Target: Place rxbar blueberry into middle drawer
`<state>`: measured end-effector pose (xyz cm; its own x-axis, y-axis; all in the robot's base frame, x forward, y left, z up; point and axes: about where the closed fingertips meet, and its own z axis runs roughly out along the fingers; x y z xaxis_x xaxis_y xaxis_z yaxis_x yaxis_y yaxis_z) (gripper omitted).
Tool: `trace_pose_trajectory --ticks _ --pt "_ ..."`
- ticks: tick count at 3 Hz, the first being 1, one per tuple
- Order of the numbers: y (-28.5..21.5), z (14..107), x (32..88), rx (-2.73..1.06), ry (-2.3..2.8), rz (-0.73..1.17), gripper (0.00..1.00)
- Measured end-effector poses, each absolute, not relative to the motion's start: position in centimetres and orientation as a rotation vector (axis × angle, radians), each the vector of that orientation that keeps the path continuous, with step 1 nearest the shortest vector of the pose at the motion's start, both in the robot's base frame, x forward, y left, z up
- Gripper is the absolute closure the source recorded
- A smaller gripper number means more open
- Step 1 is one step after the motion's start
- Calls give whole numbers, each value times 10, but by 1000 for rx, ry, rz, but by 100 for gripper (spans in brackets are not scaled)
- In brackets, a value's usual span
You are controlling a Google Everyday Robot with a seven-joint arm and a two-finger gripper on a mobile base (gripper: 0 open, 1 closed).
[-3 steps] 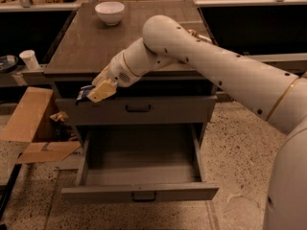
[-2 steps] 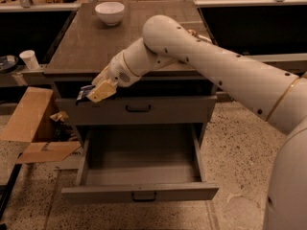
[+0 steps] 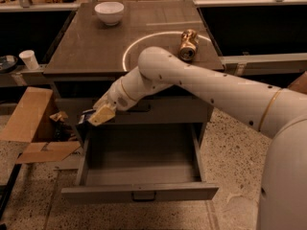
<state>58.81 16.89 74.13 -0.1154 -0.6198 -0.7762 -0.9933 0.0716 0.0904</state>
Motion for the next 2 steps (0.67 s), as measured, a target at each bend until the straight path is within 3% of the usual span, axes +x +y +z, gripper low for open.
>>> trace_pose_trajectory --ticks 2 --pt "177 642 555 -1550 1941 916 100"
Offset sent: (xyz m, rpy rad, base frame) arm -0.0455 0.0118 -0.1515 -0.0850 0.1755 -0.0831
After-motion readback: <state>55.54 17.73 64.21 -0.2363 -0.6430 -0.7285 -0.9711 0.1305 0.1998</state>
